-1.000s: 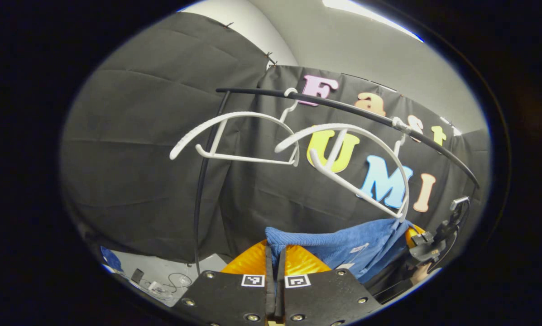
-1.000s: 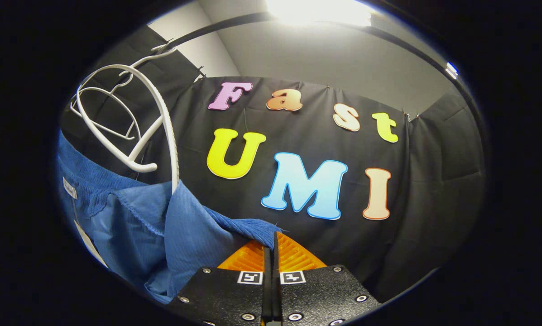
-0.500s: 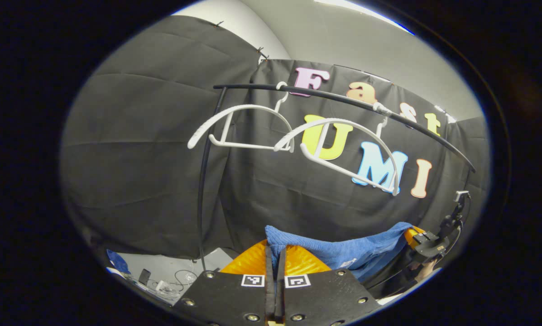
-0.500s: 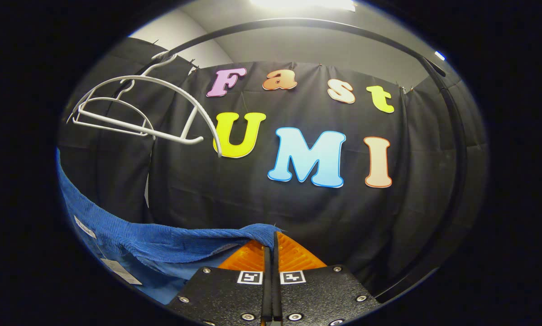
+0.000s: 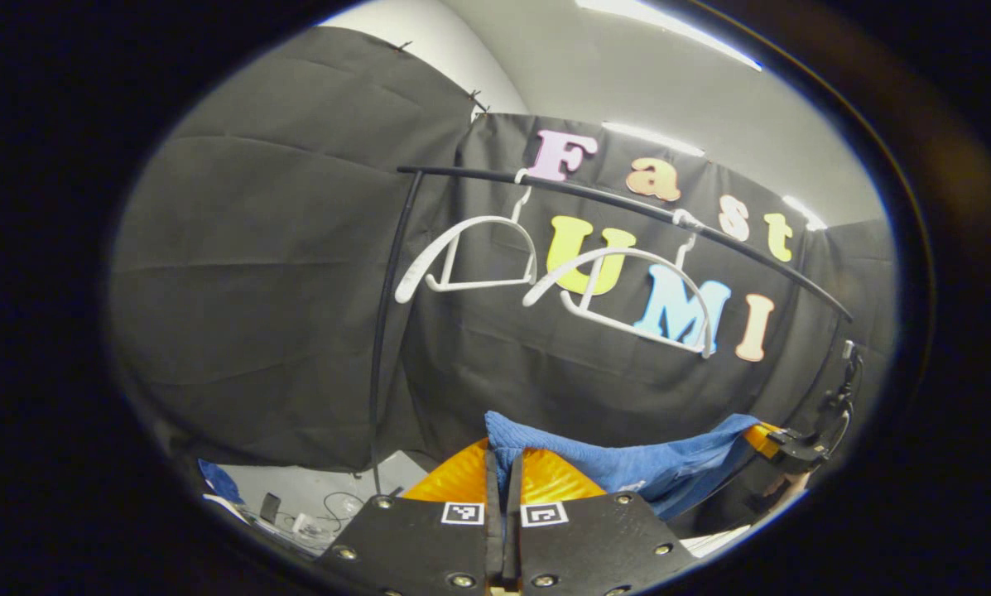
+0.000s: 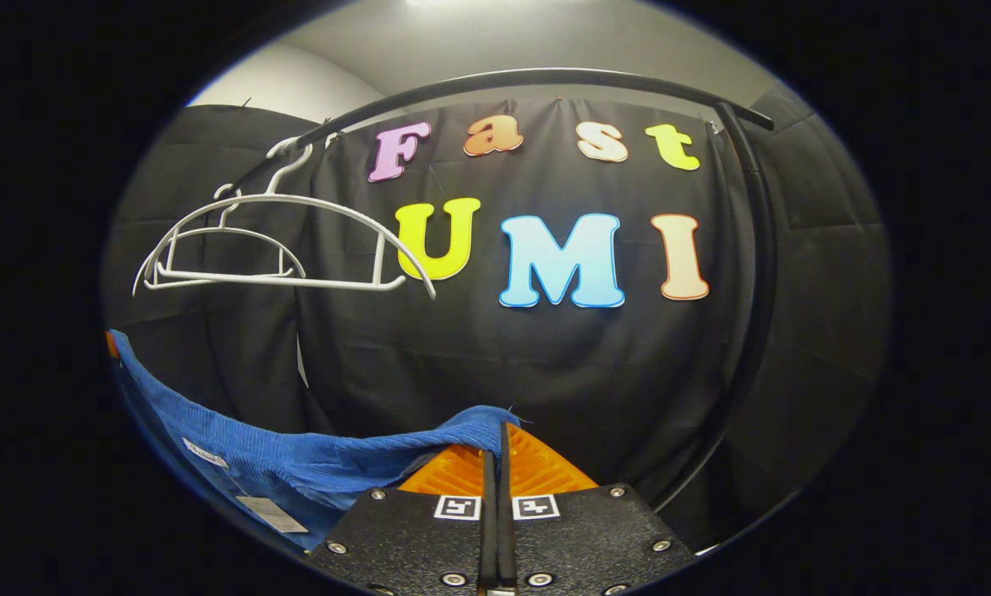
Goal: Grasp the clothes on the hanger with both hands and then place them into the laundry hamper below.
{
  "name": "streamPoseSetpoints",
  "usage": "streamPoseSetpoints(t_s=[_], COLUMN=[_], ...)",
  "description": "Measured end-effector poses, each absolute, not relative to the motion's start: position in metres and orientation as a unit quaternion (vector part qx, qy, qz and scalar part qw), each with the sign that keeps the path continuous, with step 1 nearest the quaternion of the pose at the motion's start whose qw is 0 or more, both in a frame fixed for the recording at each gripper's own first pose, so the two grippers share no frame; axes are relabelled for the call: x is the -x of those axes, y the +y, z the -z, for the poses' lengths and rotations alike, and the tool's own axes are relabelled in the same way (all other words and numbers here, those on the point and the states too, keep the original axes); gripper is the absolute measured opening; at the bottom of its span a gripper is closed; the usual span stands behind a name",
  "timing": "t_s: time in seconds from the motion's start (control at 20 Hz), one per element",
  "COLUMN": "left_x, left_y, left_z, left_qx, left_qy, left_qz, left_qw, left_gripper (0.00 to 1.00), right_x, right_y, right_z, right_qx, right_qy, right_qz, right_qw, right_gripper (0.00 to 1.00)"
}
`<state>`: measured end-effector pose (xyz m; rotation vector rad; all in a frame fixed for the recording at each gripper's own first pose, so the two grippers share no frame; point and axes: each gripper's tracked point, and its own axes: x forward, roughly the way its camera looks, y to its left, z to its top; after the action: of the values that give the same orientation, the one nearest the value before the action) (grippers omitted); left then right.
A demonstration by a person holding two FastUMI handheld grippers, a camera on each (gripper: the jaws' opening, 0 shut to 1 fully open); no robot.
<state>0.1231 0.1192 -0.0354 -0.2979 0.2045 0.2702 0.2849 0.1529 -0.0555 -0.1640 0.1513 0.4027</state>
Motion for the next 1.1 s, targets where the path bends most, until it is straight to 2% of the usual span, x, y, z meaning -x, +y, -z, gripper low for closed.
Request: streamPoseSetpoints(t_s=[0.15, 0.3, 0.35, 0.75, 1.0, 1.05, 1.1], left_x=[-0.115, -0.107, -0.105, -0.085, -0.083, -0.085, -0.086], left_y=[0.111, 0.103, 0.101, 0.081, 0.073, 0.071, 0.067], left_z=[0.033, 0.061, 0.067, 0.118, 0.163, 0.175, 0.186], left_qx=[0.139, 0.130, 0.131, 0.087, 0.081, 0.079, 0.077], left_qy=[0.103, 0.138, 0.144, 0.189, 0.228, 0.241, 0.256], left_qz=[-0.090, -0.051, -0.040, 0.072, 0.084, 0.082, 0.082], left_qw=[0.981, 0.980, 0.980, 0.975, 0.967, 0.964, 0.960], left_gripper=[0.01, 0.04, 0.01, 0.01, 0.01, 0.06, 0.06], right_x=[-0.255, -0.221, -0.207, -0.103, -0.071, -0.067, -0.063], right_y=[0.155, 0.168, 0.176, 0.223, 0.210, 0.206, 0.202], right_z=[0.050, 0.049, 0.051, 0.092, 0.144, 0.158, 0.172], right_qx=[0.065, 0.043, 0.044, 0.063, 0.068, 0.068, 0.062], right_qy=[0.092, 0.114, 0.121, 0.166, 0.226, 0.241, 0.260], right_qz=[-0.184, -0.170, -0.172, -0.170, -0.142, -0.140, -0.137], right_qw=[0.976, 0.978, 0.977, 0.969, 0.961, 0.958, 0.954], right_gripper=[0.00, 0.00, 0.00, 0.00, 0.00, 0.00, 0.00])
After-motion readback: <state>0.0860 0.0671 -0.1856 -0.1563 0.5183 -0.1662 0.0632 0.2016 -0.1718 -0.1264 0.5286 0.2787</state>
